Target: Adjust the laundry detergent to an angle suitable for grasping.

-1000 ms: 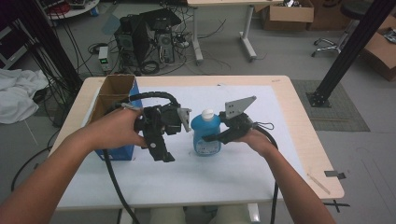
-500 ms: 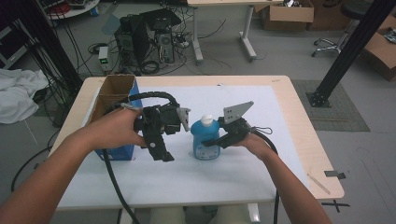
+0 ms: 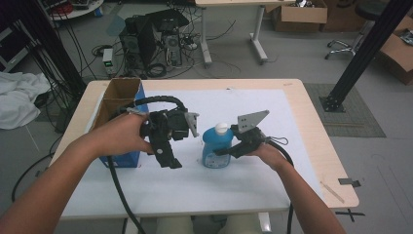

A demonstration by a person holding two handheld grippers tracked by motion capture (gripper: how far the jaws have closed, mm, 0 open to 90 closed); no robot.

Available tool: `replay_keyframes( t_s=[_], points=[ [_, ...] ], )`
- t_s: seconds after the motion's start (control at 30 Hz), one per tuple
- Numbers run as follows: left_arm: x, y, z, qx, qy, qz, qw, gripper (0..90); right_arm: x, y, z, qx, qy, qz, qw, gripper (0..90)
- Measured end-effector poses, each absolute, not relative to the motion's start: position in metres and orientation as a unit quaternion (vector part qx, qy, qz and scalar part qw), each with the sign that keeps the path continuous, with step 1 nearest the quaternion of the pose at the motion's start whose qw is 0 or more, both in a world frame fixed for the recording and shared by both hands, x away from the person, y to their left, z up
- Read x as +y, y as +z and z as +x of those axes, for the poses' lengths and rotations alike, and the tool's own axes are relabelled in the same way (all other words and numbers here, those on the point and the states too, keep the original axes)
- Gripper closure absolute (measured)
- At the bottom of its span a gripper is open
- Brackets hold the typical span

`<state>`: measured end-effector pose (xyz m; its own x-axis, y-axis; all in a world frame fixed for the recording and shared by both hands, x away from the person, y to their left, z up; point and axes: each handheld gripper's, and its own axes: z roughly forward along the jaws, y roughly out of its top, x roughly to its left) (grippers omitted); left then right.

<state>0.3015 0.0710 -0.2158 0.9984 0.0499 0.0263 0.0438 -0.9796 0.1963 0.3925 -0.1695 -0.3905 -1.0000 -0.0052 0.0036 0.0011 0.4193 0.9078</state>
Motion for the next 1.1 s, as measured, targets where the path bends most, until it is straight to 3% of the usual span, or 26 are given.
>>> replay_keyframes(
  t_s=[1.1],
  points=[
    [0.0697, -0.2174, 0.3025, 0.022, 0.014, 0.995, 0.101, 22.3, -0.1676, -0.3919, 0.3883, -0.837, -0.547, 0.009, 0.011, 44.4]
  ],
)
